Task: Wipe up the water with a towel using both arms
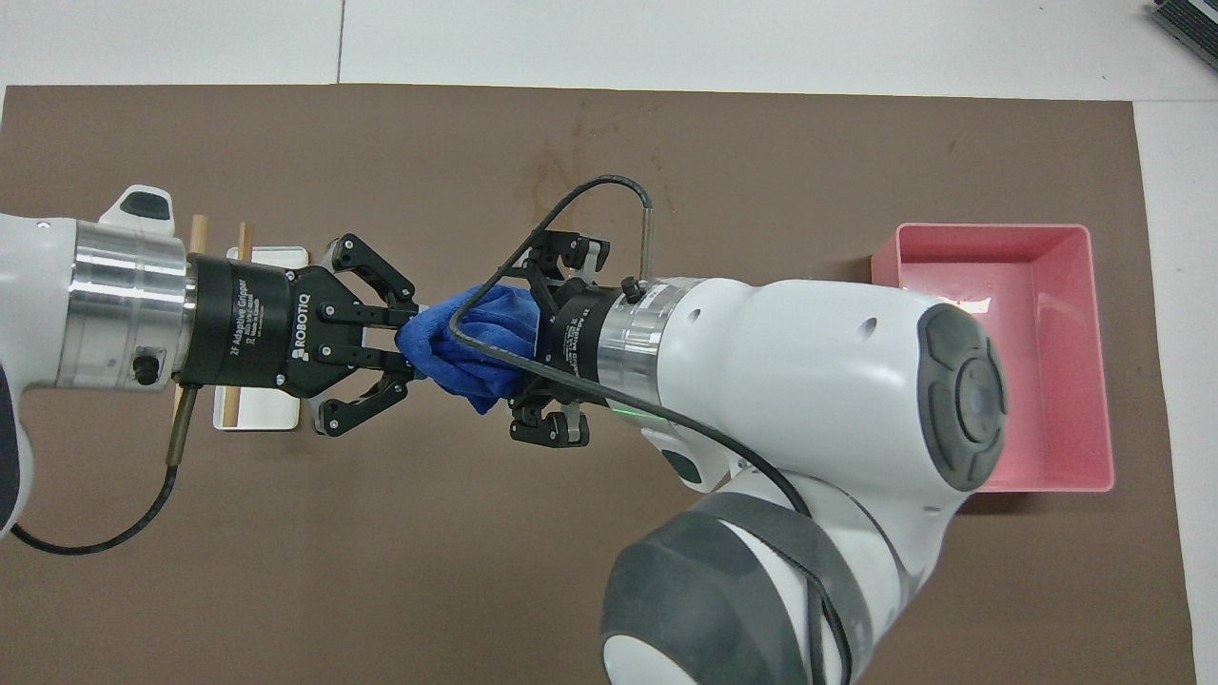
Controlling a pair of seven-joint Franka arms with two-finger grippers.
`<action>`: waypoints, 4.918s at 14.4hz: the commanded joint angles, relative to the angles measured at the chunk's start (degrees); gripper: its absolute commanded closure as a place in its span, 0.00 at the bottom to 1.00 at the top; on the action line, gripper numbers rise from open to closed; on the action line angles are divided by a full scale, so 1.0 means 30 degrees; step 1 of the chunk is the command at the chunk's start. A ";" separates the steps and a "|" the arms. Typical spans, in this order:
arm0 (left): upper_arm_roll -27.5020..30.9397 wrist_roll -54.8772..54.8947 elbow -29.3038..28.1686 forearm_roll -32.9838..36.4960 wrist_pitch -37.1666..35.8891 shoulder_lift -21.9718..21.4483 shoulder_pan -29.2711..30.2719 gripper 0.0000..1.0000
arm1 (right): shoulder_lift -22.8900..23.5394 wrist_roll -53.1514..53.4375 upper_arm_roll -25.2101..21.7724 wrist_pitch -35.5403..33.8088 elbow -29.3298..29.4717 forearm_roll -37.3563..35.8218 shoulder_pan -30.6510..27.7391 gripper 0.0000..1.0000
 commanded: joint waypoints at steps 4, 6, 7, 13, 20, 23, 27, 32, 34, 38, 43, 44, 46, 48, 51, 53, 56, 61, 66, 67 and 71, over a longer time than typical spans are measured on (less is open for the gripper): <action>0.0241 -0.0043 -0.0536 -0.0337 -0.0065 -0.0624 -0.0257 1.00 | -0.0126 -0.0511 0.0065 -0.1183 0.0019 0.0140 0.0274 1.00; 0.0241 -0.0043 -0.0536 -0.0249 -0.0094 -0.0624 -0.0257 1.00 | -0.0214 -0.1740 0.0036 -0.1422 0.0050 0.0111 0.0215 1.00; 0.0241 0.0044 -0.0507 -0.0191 -0.0123 -0.0624 -0.0228 1.00 | -0.0214 -0.2181 0.0035 -0.1423 0.0050 -0.0006 0.0243 1.00; 0.0241 0.0044 -0.0010 0.2409 -0.0211 -0.0449 -0.0228 0.00 | -0.0156 -0.3765 0.0065 -0.0986 0.0137 -0.2174 0.0244 1.00; 0.0240 0.7086 0.0430 0.7885 0.0227 -0.0186 0.0152 0.00 | 0.1830 -0.8531 0.0035 0.5452 0.0660 -0.2262 -0.0108 1.00; 0.0358 1.1342 0.0373 1.0671 0.1630 -0.0068 0.0327 0.00 | 0.5252 -1.3069 -0.0140 0.6515 0.3234 -0.2611 -0.0342 1.00; 0.0358 1.9390 0.0372 1.2490 0.1840 -0.0039 0.2140 0.00 | 0.8596 -1.7582 -0.0082 0.7278 0.6428 -0.3668 -0.1366 1.00; 0.0387 2.5287 0.0547 1.5682 -0.0028 -0.0068 0.2643 0.00 | 1.3134 -2.3214 -0.0111 0.8068 1.0967 -0.3727 -0.1924 1.00; 0.0446 2.8565 0.1161 1.6419 -0.1990 -0.0039 0.2846 0.00 | 1.5508 -2.5873 -0.0112 0.8274 1.3280 -0.3757 -0.2041 1.00; 0.0475 2.9488 0.3140 1.6886 -0.4301 0.1444 0.2908 0.00 | 1.6747 -2.8953 -0.0111 0.9063 1.3353 -0.3990 -0.1984 1.00; 0.0446 3.2330 0.5296 1.7095 -0.5225 0.3097 0.2819 0.00 | 1.6720 -2.9783 -0.0111 1.0939 1.0835 -0.5657 -0.1778 1.00; 0.0475 3.2360 0.5091 1.7095 -0.5047 0.3038 0.2819 0.00 | 1.6690 -2.9783 -0.0082 1.1347 1.0425 -0.6009 -0.1720 1.00; 0.0475 3.2360 0.4913 1.7095 -0.5016 0.2950 0.2848 0.00 | 1.6690 -2.9812 -0.0082 1.2458 0.9430 -0.6217 -0.1224 1.00; 0.0475 3.2360 0.4884 1.7095 -0.5074 0.2891 0.2848 0.00 | 1.6632 -2.9842 -0.0082 1.3048 0.8374 -0.6276 -0.1105 1.00; 0.0475 3.2301 0.4708 1.7095 -0.4928 0.2862 0.2907 0.00 | 1.6544 -2.9813 -0.0082 1.3079 0.7699 -0.6276 -0.0899 1.00; 0.0475 3.2156 0.4679 1.7095 -0.4753 0.2862 0.2732 0.00 | 1.6456 -2.9580 -0.0053 1.3050 0.7434 -0.6247 -0.0841 1.00; 0.0446 3.2155 0.4679 1.7095 -0.4752 0.2862 0.2701 0.00 | 1.6135 -2.9141 0.0006 1.2962 0.6558 -0.5984 -0.0636 1.00; 0.0446 3.2184 0.4679 1.7095 -0.4840 0.2833 0.2731 0.00 | 1.4089 -2.7266 0.0006 1.2700 0.3369 -0.5925 -0.0460 1.00; 0.0475 3.2184 0.4679 1.7095 -0.4840 0.2862 0.2702 0.00 | 1.1626 -2.5745 0.0006 1.2640 -0.0645 -0.5925 -0.0082 1.00; 0.0475 3.2184 0.4679 1.7095 -0.4840 0.2833 0.2702 0.00 | 1.1245 -2.5305 0.0006 1.2640 -0.1436 -0.5925 0.0095 1.00; 0.0475 3.2184 0.4678 1.7095 -0.4840 0.2833 0.2731 0.00 | 0.9489 -2.4539 0.0006 1.1941 -0.3986 -0.5895 0.0477 1.00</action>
